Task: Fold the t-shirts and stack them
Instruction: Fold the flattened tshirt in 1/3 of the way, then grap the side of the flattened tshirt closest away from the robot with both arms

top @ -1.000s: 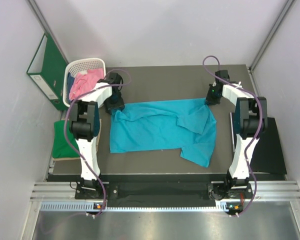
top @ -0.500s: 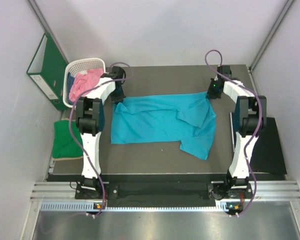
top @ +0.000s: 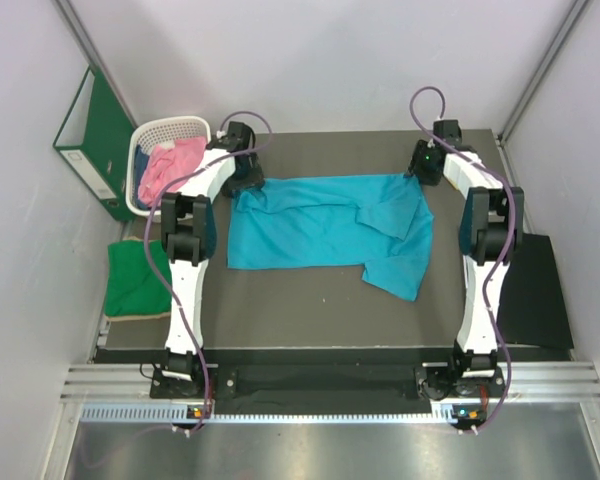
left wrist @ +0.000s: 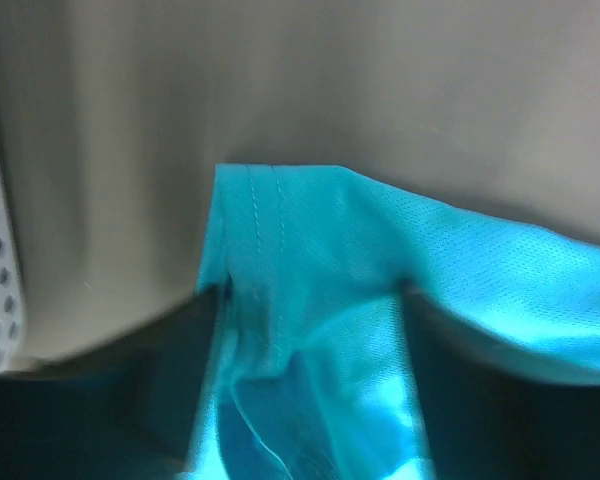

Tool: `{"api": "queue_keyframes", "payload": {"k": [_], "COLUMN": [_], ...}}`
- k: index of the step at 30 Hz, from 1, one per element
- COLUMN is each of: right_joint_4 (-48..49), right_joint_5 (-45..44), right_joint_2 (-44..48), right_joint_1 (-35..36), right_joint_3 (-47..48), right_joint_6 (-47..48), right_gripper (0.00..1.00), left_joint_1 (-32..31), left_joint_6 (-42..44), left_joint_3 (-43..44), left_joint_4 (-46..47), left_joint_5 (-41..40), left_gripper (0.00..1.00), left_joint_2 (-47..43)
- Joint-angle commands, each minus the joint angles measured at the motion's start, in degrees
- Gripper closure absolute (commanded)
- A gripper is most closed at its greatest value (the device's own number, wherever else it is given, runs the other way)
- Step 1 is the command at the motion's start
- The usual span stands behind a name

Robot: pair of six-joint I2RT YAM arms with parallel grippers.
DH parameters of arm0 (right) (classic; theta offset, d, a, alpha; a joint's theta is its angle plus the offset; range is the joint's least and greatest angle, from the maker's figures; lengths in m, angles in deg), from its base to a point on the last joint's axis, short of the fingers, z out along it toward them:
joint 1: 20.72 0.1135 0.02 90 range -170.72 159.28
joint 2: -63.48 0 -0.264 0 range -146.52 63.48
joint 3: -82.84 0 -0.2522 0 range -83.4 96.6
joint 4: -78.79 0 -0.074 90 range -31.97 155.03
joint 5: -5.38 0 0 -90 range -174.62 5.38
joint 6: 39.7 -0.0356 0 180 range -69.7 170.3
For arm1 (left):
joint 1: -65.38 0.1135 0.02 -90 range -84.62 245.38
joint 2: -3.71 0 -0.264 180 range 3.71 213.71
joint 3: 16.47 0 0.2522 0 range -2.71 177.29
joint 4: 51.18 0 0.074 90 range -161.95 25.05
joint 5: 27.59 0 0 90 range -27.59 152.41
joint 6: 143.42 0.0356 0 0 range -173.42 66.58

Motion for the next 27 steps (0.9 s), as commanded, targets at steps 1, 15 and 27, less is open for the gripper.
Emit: {"api": "queue_keyframes", "payload": {"k": [1, 15, 27], "right_joint_4": [2.2, -0.5, -1.7], "right_joint_5": [-3.0, -3.1, 14.1], "right_joint_2": [6.3, 46.3, 60.7], "right_joint_1": [-0.4, -4.2, -8.3], "right_joint_3": [-2.1, -38.6, -67.4], "right_joint_6": [1.3, -11.1, -26.7], "right_gripper": [0.35, 0.00, 0.00], "left_joint_1": [-1.2, -2.5, 0.4], "left_joint_6": [2.1, -2.0, -16.2], "left_joint_3": [-2.4, -36.5, -68.5], "left_joint_4": [3.7, 3.8, 13.5], "left_joint_5": [-4.1, -0.2, 11.4], "left_gripper": [0.02, 0.01, 0.01], "left_joint_2": [-8.5, -41.2, -54.7]}}
